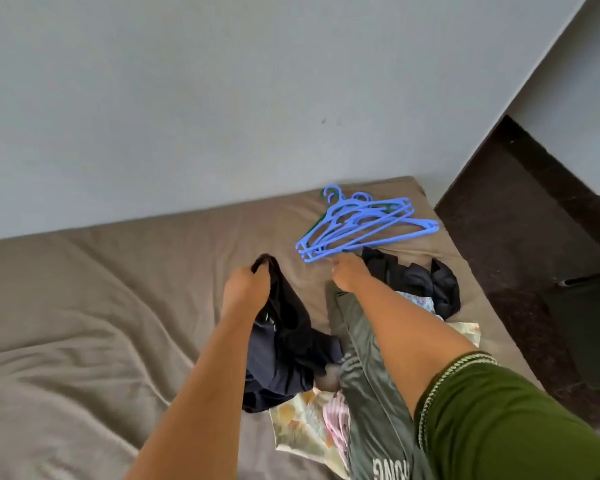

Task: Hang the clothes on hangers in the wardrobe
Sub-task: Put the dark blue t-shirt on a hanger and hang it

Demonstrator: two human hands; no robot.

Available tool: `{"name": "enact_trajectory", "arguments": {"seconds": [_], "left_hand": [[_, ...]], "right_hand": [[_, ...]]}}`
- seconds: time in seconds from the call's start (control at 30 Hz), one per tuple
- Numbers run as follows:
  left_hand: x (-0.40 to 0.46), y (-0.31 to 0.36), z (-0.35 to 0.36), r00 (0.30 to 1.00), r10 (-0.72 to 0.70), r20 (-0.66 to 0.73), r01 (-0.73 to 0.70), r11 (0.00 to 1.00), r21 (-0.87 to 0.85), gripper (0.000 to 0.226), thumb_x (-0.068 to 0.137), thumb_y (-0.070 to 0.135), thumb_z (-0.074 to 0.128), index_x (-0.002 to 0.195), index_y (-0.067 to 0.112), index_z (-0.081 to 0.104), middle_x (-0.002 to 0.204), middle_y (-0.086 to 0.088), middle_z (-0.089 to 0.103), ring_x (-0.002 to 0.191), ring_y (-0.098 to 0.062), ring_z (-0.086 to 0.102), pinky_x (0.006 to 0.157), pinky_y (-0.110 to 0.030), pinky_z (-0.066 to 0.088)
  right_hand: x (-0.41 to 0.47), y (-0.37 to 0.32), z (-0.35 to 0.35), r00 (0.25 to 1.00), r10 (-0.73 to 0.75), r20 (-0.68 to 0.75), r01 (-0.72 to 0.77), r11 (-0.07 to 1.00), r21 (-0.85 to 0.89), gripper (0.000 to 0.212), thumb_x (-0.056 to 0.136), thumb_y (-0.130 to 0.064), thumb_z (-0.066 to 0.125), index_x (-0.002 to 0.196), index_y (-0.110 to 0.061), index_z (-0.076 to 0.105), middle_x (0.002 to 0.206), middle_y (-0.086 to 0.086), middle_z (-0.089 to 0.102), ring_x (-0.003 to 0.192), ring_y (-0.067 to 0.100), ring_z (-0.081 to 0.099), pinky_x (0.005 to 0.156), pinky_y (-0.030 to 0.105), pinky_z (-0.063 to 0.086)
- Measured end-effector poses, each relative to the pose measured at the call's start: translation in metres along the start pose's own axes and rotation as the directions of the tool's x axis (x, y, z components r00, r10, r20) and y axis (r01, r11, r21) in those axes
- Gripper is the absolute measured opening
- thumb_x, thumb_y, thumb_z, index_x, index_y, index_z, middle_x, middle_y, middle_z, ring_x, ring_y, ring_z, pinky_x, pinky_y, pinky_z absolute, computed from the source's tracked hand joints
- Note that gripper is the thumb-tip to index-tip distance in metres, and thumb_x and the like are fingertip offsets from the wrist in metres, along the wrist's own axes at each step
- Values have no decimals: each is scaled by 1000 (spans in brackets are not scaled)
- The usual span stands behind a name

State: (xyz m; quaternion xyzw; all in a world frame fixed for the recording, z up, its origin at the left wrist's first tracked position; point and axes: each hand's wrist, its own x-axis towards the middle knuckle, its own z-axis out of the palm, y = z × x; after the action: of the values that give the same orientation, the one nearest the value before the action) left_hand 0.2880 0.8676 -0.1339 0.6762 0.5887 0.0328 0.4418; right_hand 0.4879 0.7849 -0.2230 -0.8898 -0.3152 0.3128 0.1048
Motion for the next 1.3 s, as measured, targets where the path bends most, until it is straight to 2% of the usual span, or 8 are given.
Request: {"name": "enact_trajectory", "arguments": {"seconds": [0.17, 0.47, 0.6, 0.83, 0.97, 1.1, 1.2, 1.3], "left_hand": [[64, -27, 24, 996, 38, -84, -42, 998, -48, 38, 95, 29, 51, 63, 10, 45, 53, -5, 40, 51, -21, 39, 51, -30, 31], [103, -92, 40, 993, -79, -82, 46, 938, -343, 39, 94, 31, 55, 84, -5, 62, 67, -11, 57, 61, -24, 53, 59, -35, 43], [87, -89, 40, 984, -177, 4, 158, 870, -467, 30, 94, 34, 55, 86, 9, 69, 80, -14, 73, 77, -33, 69, 79, -49, 57], [55, -54, 31, 990, -139, -9, 120, 878, -463, 28, 96, 31, 53, 81, 9, 61, 82, -15, 68, 82, -35, 65, 78, -46, 54], [38, -46, 21, 964, -244, 102, 248, 700, -670, 25, 90, 28, 56, 94, 5, 64, 87, -18, 68, 79, -36, 64, 72, -45, 54], [-3, -13, -5, 953, -218, 212, 290, 442, -849, 28, 85, 33, 58, 84, 6, 65, 66, -14, 65, 61, -30, 61, 64, -38, 51], [-42, 25, -19, 984, -50, 169, 168, 564, -809, 48, 78, 54, 71, 82, 6, 70, 71, -13, 67, 66, -24, 62, 71, -39, 54], [-75, 60, -40, 993, 55, -104, -111, 728, -676, 30, 86, 36, 71, 70, 10, 66, 65, -3, 62, 68, -15, 56, 62, -29, 48]], "right_hand": [[120, -18, 37, 965, -259, -48, 225, 904, -364, 38, 95, -6, 50, 132, -1, 46, 137, 17, 44, 125, 32, 45, 100, 38, 39], [203, 15, 75, 944, -329, -41, 179, 611, -771, 27, 100, -9, 39, 119, -7, 58, 126, 11, 56, 121, 29, 49, 100, 39, 41], [189, 18, 56, 926, -375, -35, 221, 617, -755, 28, 97, -1, 43, 123, -3, 53, 125, 13, 55, 118, 29, 52, 95, 38, 45], [152, 8, 13, 909, -417, -2, 282, 618, -734, 28, 95, 2, 45, 121, -2, 54, 125, 15, 55, 116, 30, 54, 93, 39, 46], [91, -21, 6, 843, -504, -187, 303, 733, -609, 34, 90, 2, 48, 123, -4, 50, 124, 16, 50, 115, 34, 48, 89, 40, 41], [-4, -49, 6, 661, -501, -558, 389, 865, -317, 36, 67, 6, 65, 99, -11, 62, 92, 10, 57, 83, 33, 56, 64, 38, 47], [-76, -86, 0, 678, -478, -558, 469, 866, -173, 27, 80, -4, 49, 103, -15, 61, 94, 8, 55, 87, 31, 51, 66, 42, 48], [-136, -124, -29, 664, -457, -592, 490, 864, -117, 24, 89, -17, 41, 102, -16, 61, 93, 7, 54, 87, 29, 49, 66, 43, 46]]}}
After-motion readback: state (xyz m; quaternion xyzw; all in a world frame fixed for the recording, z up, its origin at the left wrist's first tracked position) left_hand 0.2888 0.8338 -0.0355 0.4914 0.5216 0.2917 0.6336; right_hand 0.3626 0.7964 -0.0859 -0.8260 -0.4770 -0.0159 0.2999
